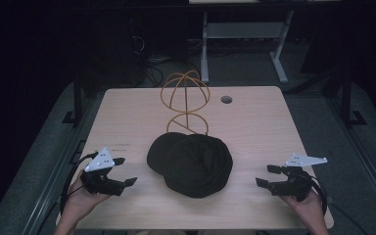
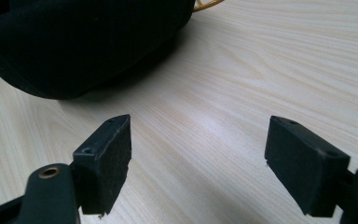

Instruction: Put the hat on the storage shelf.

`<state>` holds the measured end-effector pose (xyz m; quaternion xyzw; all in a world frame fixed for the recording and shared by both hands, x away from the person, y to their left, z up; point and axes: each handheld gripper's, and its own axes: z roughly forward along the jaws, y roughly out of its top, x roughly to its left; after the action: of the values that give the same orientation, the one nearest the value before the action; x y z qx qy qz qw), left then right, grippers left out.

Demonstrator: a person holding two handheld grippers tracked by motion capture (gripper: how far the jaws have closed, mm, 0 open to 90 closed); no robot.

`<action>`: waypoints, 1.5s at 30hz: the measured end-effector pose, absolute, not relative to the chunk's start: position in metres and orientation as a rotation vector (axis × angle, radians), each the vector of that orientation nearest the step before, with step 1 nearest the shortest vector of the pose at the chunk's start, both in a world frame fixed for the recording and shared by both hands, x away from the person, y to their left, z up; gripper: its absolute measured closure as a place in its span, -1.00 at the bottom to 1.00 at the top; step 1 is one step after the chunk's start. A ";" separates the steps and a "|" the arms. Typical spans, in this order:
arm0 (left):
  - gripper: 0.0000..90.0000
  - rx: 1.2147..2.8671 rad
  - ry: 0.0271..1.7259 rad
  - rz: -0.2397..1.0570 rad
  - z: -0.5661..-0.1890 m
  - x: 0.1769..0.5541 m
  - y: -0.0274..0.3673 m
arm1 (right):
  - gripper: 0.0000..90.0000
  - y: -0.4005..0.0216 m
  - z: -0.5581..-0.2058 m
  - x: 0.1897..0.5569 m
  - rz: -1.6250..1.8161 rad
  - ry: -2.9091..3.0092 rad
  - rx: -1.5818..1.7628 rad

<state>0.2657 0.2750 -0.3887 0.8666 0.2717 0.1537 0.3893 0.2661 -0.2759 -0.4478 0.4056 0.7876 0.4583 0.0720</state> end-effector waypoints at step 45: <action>-0.36 2.331 0.247 0.164 -0.383 0.269 0.131 | -0.51 -0.280 -0.449 0.265 1.404 2.363 1.225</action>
<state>0.2690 0.1308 -0.3826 0.9154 0.0970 0.0643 0.3854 0.2651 -0.2796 -0.4485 0.4062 0.7835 0.4656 0.0663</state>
